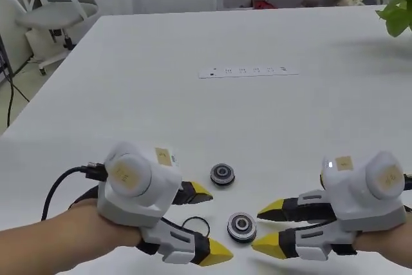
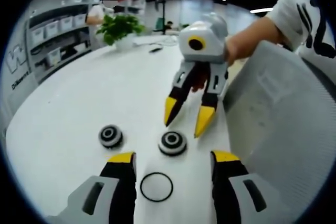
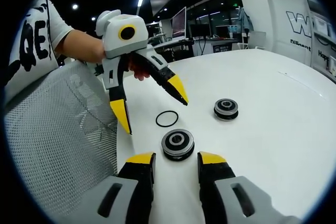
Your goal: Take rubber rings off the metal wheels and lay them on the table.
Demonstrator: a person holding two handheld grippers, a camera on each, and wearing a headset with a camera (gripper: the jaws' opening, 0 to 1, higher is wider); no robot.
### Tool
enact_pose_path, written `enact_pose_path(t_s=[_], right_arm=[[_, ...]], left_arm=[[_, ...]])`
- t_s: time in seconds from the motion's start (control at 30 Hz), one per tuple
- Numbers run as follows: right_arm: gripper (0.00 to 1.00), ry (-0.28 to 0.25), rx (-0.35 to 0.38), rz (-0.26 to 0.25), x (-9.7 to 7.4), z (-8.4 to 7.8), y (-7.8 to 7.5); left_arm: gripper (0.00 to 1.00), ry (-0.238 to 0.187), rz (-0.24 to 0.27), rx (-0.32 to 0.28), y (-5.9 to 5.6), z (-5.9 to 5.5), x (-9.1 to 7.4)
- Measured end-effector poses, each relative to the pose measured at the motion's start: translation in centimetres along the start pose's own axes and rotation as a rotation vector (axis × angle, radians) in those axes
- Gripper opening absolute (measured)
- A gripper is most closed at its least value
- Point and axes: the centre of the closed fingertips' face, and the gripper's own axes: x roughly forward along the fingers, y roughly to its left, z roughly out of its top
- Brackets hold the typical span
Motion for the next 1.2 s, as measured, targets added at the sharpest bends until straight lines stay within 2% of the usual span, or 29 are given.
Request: enact_pose_path(t_s=[0.67,0.93,1.2], right_arm=[[0.26,0.001,0.001,-0.009,0.2,-0.3,-0.3],[0.26,-0.002,0.004,-0.010,0.2,-0.2,-0.4],[0.26,-0.001,0.006,-0.012,0.2,-0.2,-0.4]], left_arm=[[0.46,0.004,-0.012,0.008,0.1,0.3,1.4],[0.38,0.006,-0.016,0.008,0.1,0.4,2.0],[0.35,0.007,-0.016,0.003,0.2,0.5,2.5]])
